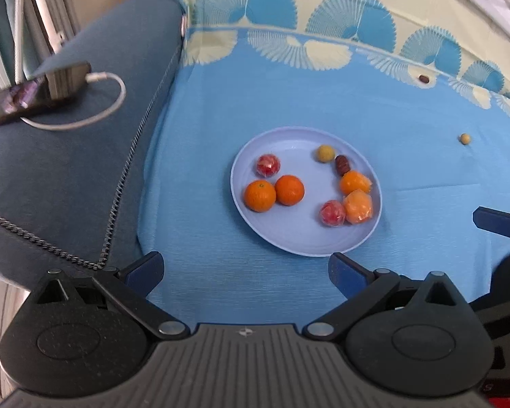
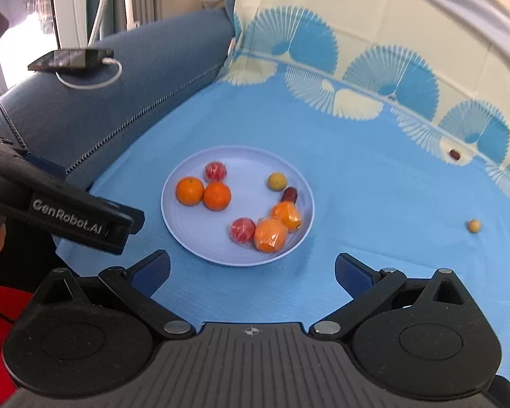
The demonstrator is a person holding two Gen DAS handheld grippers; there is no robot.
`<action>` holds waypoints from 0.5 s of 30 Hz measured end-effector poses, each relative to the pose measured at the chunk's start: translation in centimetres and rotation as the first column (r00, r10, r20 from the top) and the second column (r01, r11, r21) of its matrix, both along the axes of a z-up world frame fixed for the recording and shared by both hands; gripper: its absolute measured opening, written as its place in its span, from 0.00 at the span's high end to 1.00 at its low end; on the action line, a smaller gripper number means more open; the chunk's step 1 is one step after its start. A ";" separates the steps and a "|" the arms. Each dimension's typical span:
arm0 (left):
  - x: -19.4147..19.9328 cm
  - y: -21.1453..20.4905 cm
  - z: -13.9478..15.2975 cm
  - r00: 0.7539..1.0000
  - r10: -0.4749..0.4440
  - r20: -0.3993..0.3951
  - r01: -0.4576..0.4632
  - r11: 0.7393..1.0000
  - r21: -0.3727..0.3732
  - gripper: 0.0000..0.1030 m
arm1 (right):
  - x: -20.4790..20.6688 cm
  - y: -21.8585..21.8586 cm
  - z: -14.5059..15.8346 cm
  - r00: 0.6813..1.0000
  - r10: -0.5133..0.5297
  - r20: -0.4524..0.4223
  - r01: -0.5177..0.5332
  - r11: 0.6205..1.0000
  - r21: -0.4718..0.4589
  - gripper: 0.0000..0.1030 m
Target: Organize fruits
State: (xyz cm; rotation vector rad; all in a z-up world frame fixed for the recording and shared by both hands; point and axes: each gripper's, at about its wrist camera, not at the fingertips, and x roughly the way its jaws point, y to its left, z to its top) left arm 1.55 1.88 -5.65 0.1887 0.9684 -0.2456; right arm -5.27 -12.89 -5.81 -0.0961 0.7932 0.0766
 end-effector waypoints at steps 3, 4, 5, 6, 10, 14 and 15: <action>-1.1 0.0 1.1 1.000 0.000 0.031 0.000 1.000 0.002 0.00 | -1.5 0.2 0.8 0.999 0.002 0.034 -0.002 1.000 -0.002 0.01; -1.5 0.0 1.4 0.999 0.000 0.040 0.000 1.000 0.003 0.00 | -1.9 0.3 1.0 0.999 0.003 0.045 -0.003 1.000 -0.002 0.01; -1.9 -0.1 1.7 0.999 -0.001 0.047 0.001 1.000 0.004 0.00 | -2.4 0.3 1.3 0.998 0.004 0.057 -0.004 1.000 -0.003 0.01; -2.3 -0.1 1.9 0.999 -0.003 0.054 0.002 1.000 0.005 0.00 | -2.9 0.3 1.5 0.998 0.003 0.066 -0.003 1.000 -0.003 0.01; -3.5 -0.5 2.6 0.998 -0.011 0.068 0.010 1.000 0.010 0.00 | -4.1 0.2 2.3 0.995 0.002 0.101 -0.002 1.000 -0.003 0.01; -4.5 -0.7 3.3 0.995 -0.019 0.095 0.018 1.000 0.013 0.00 | -5.0 0.4 2.9 0.992 0.010 0.124 -0.009 1.000 -0.009 0.01; -4.7 -0.8 3.5 0.994 -0.021 0.103 0.020 1.000 0.012 0.00 | -5.1 0.5 3.0 0.992 0.011 0.129 -0.009 1.000 -0.011 0.01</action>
